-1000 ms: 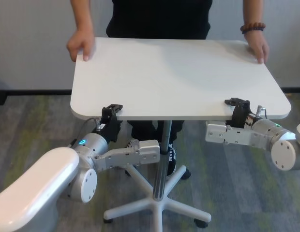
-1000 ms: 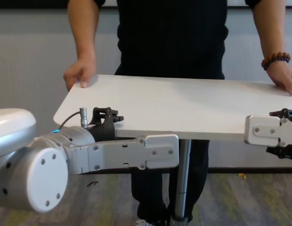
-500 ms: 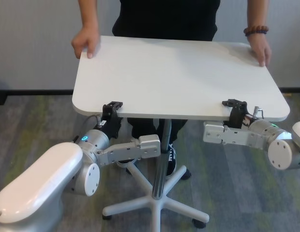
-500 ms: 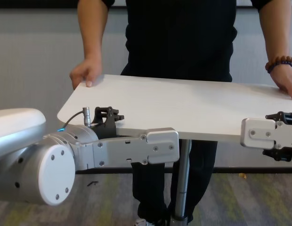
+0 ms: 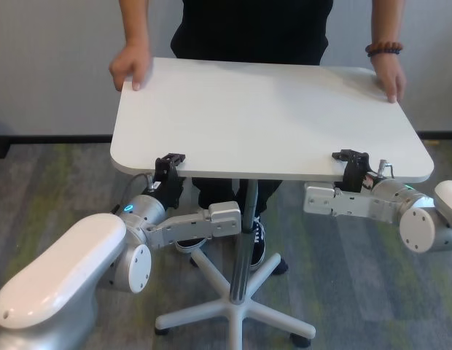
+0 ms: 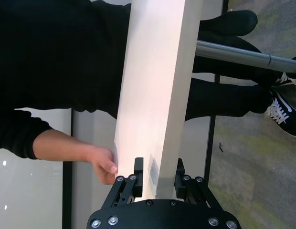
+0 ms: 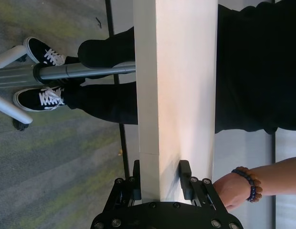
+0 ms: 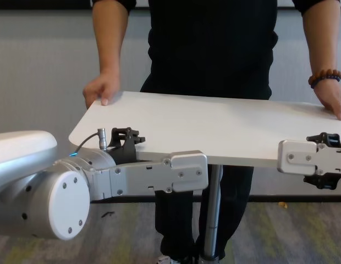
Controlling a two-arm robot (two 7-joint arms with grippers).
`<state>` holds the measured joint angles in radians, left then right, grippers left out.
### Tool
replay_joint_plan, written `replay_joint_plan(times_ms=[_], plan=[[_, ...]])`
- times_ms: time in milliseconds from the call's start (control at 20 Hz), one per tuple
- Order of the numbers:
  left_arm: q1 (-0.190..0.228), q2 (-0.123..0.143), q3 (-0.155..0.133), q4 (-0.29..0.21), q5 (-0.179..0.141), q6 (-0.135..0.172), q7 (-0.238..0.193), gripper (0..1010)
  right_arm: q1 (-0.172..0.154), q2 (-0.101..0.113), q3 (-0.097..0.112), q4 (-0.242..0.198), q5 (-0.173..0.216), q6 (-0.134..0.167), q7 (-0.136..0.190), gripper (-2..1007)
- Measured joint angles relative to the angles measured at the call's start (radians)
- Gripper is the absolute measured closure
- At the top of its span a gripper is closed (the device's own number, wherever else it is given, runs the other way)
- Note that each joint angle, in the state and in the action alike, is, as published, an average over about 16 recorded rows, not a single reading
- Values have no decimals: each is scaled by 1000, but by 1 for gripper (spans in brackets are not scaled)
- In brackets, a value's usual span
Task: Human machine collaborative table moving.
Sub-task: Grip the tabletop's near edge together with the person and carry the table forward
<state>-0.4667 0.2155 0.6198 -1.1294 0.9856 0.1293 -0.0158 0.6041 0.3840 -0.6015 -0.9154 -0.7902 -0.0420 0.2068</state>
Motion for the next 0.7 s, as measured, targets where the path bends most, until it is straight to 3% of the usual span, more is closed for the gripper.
replay_joint_plan(times_ms=[700], plan=[[-23, -11, 6, 61, -11, -3, 16, 627, 42, -22, -32, 70, 3, -13, -12, 565]])
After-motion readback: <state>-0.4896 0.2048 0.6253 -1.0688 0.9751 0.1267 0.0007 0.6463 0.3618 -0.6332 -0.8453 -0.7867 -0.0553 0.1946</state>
